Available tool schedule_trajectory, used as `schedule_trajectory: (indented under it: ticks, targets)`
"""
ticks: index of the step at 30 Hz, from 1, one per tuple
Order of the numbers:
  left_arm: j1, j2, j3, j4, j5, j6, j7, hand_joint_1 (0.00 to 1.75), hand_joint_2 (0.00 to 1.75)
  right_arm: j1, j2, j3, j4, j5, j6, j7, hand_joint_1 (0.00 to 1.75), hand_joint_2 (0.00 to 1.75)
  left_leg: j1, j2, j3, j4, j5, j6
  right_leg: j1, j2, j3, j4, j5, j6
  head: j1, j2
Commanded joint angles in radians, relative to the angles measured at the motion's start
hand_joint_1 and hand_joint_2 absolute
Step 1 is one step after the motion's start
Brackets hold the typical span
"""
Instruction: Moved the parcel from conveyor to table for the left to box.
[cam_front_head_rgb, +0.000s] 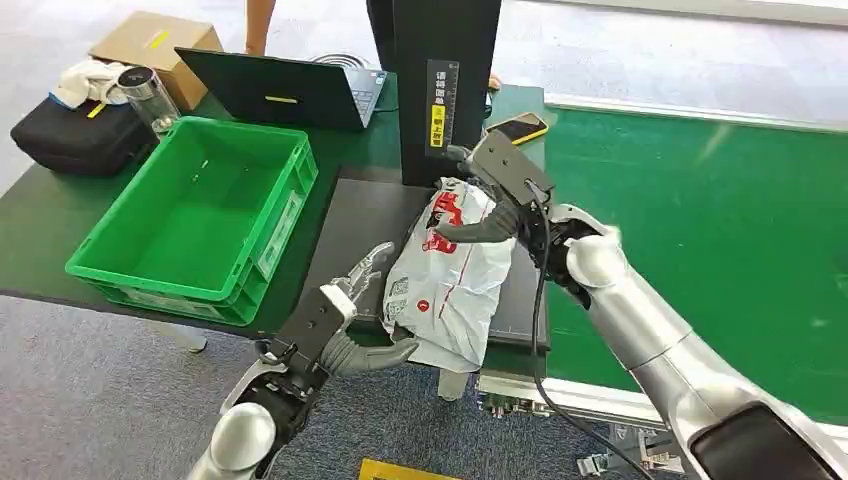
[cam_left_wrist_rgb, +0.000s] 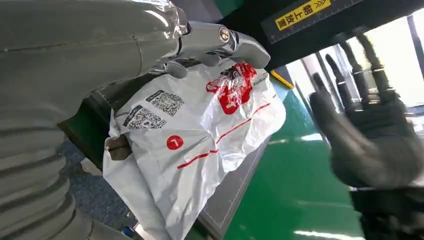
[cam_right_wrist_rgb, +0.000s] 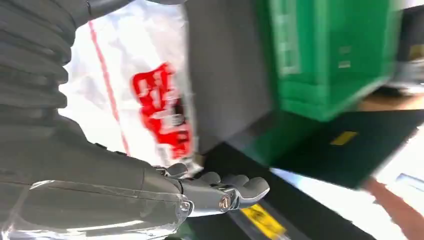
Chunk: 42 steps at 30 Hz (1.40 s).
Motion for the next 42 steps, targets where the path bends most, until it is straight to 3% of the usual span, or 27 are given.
schedule_trajectory:
  ticks: [1, 6, 9, 15, 17, 20, 22, 25, 32, 42]
  targets:
    - [-0.031, 0.022, -0.015, 0.063, 0.000, 0.002, -0.006, 0.00, 1.75, 0.141, -0.063, -0.171, -0.418, -0.047, -0.035, -0.053, 0.00, 1.75, 0.001, -0.004, 0.001, -0.001, 0.001, -0.001, 0.001, -0.003, 0.002, -0.001, -0.001, -0.002, 0.000, 0.000]
    - [-0.009, 0.019, 0.006, 0.043, -0.009, 0.004, -0.007, 0.00, 1.75, 0.317, -0.046, -0.289, -0.600, -0.023, -0.090, -0.132, 0.00, 1.75, 0.001, -0.005, 0.003, -0.003, 0.001, -0.001, 0.001, -0.004, 0.005, -0.004, -0.001, -0.002, -0.001, 0.000]
    - [0.003, 0.021, 0.016, 0.037, -0.012, 0.008, -0.005, 0.00, 1.75, 0.499, -0.018, -0.379, -0.771, 0.013, -0.158, -0.212, 0.00, 1.75, 0.002, -0.006, 0.004, -0.004, 0.001, -0.001, 0.002, -0.006, 0.007, -0.005, -0.001, -0.002, 0.000, 0.000]
    - [0.029, 0.014, 0.046, 0.011, -0.036, 0.008, -0.008, 0.00, 1.75, 0.927, 0.151, -0.527, -1.119, 0.018, -0.210, -0.361, 0.00, 1.75, 0.003, -0.011, 0.007, -0.007, 0.000, -0.002, 0.003, -0.010, 0.011, -0.008, -0.003, -0.003, 0.000, 0.000]
    - [0.035, 0.013, 0.060, -0.001, -0.043, 0.003, -0.005, 0.00, 1.75, 1.051, 0.234, -0.596, -1.139, -0.177, -0.105, -0.327, 0.00, 1.75, 0.003, -0.012, 0.005, -0.005, -0.001, -0.002, 0.003, -0.012, 0.009, -0.005, -0.005, -0.004, -0.001, 0.000]
    - [0.044, 0.014, 0.067, -0.018, -0.045, 0.001, -0.002, 0.00, 1.75, 1.065, 0.279, -0.630, -0.993, -0.256, -0.071, -0.215, 0.00, 1.75, 0.003, -0.011, 0.004, -0.005, -0.002, -0.003, 0.003, -0.010, 0.008, -0.005, -0.005, -0.004, 0.000, 0.000]
    - [0.046, 0.007, 0.066, -0.030, -0.050, 0.001, 0.007, 0.00, 1.75, 1.070, 0.305, -0.649, -0.923, -0.236, -0.081, -0.211, 0.00, 1.75, 0.003, -0.007, 0.003, -0.005, -0.003, -0.003, 0.003, -0.007, 0.006, -0.004, -0.005, -0.004, 0.000, 0.000]
    - [0.060, -0.007, 0.076, -0.054, -0.060, 0.013, 0.035, 0.00, 1.75, 1.036, 0.339, -0.682, -0.805, -0.270, -0.092, -0.120, 0.00, 1.75, 0.003, -0.006, 0.005, -0.006, -0.002, -0.004, 0.003, -0.006, 0.007, -0.004, -0.004, -0.005, 0.000, 0.000]
    - [0.095, -0.021, 0.078, -0.099, -0.084, 0.018, 0.065, 0.00, 1.75, 0.949, 0.356, -0.775, -0.624, -0.307, -0.160, -0.049, 0.00, 1.75, 0.002, -0.003, 0.004, -0.004, -0.002, -0.003, 0.002, -0.002, 0.004, -0.003, -0.004, -0.004, 0.000, 0.000]
    - [0.150, -0.022, 0.087, -0.160, -0.101, 0.027, 0.094, 0.00, 1.75, 1.064, 0.342, -0.860, -0.729, -0.032, -0.197, 0.003, 0.00, 1.75, 0.002, -0.006, 0.005, -0.005, -0.003, -0.003, 0.002, -0.006, 0.007, -0.003, -0.006, -0.005, 0.000, 0.000]
